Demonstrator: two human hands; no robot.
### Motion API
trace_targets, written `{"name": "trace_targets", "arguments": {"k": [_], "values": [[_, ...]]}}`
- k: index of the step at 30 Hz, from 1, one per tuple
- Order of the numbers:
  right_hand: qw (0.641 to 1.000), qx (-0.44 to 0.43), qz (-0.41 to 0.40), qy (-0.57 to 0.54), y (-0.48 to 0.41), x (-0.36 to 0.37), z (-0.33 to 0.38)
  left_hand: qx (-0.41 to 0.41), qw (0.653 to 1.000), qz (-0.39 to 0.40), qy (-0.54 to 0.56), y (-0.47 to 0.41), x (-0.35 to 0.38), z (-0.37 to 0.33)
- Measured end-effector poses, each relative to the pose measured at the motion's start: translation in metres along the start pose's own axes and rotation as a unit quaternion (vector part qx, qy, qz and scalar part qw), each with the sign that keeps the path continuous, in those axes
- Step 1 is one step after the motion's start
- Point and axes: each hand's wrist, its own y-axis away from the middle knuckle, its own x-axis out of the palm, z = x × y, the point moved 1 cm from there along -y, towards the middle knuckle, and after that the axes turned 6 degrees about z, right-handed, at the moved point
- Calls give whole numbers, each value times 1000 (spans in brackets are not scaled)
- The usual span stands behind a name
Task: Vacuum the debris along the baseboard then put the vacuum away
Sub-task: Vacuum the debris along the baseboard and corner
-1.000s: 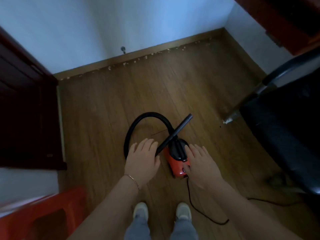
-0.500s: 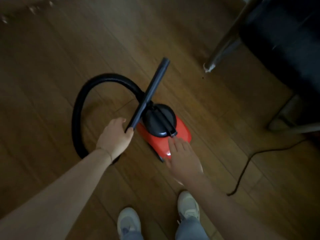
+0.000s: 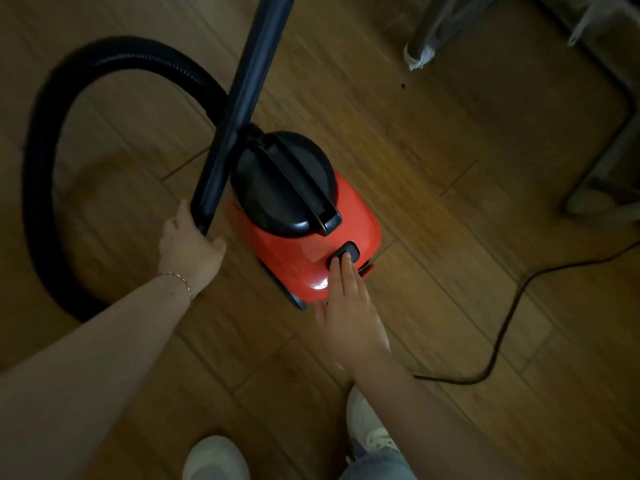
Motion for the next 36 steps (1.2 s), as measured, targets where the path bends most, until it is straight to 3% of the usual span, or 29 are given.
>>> {"name": "trace_targets", "arguments": {"k": [4,6,8,10,16,19,30,36], "values": [[999,10,3,-42,-2,8,2,-44,993,-45,-100,-10,3,5],[998,11,-4,-56,-3,8,4,-59,994,-40,-78,-16,-1,5],[998,15,-9,-68,-3,9,5,-51,998,-13,15,-16,-4,4],[997,21,-10,-80,-4,7,6,-20,997,17,79,-8,-7,-1],[993,37,-17,-109,-7,13,13,156,985,2,69,21,-13,-28],[992,44,-18,-117,-6,15,15,203,977,-13,71,27,-12,-41],[991,53,-22,-117,-10,11,14,188,977,-34,91,39,0,-47],[991,84,-9,-105,-13,11,23,166,975,-4,150,34,3,-48]]}}
